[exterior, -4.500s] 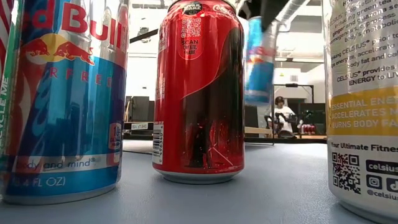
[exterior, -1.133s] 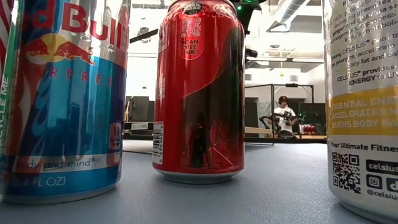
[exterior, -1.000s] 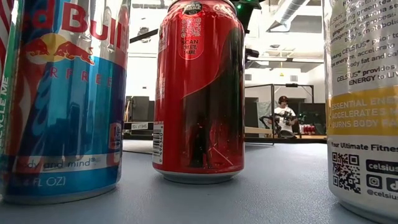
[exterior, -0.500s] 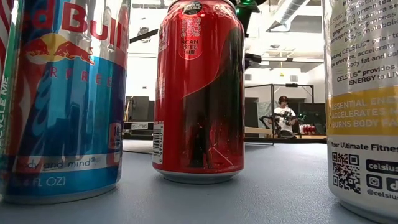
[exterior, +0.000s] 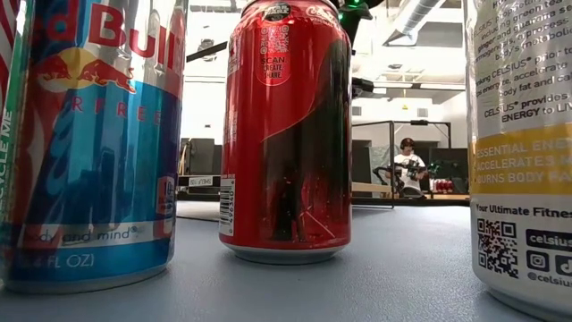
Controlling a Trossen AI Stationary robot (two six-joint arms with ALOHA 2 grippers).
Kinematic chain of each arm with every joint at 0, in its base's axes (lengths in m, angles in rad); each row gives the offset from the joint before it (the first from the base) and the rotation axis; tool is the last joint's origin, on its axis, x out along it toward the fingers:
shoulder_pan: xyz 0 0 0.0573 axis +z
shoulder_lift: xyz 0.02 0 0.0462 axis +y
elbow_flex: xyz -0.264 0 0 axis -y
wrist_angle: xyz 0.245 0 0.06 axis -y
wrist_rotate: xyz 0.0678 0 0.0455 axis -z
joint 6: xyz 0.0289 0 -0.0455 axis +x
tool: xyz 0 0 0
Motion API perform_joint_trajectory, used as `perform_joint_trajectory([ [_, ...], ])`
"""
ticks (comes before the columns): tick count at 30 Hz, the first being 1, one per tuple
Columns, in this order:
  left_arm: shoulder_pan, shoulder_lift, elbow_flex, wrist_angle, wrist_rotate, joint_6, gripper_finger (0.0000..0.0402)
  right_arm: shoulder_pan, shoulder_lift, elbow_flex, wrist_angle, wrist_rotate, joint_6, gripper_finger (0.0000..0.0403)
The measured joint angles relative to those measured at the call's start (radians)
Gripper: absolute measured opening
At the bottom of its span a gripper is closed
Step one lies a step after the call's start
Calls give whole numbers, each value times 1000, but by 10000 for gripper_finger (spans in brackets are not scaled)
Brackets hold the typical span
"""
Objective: Place canned beverage on shelf
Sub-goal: Put the middle blue soda can on the shelf
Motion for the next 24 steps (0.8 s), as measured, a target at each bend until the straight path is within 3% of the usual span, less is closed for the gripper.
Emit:
perform_joint_trajectory([
  [7, 0, 0, 0, -2, -1, 0, 194, -2, -1, 0, 1, -23, -42, 177],
  [12, 0, 0, 0, -2, -1, 0, 194, -7, -2, 1, 0, -43, -121, 177],
  [20, 0, 0, 0, -1, -1, -1, 194, -21, -2, 1, 12, -58, -459, 182],
  [24, 0, 0, 0, 0, -1, -1, 194, -48, -3, 2, 20, -126, -639, 184],
])
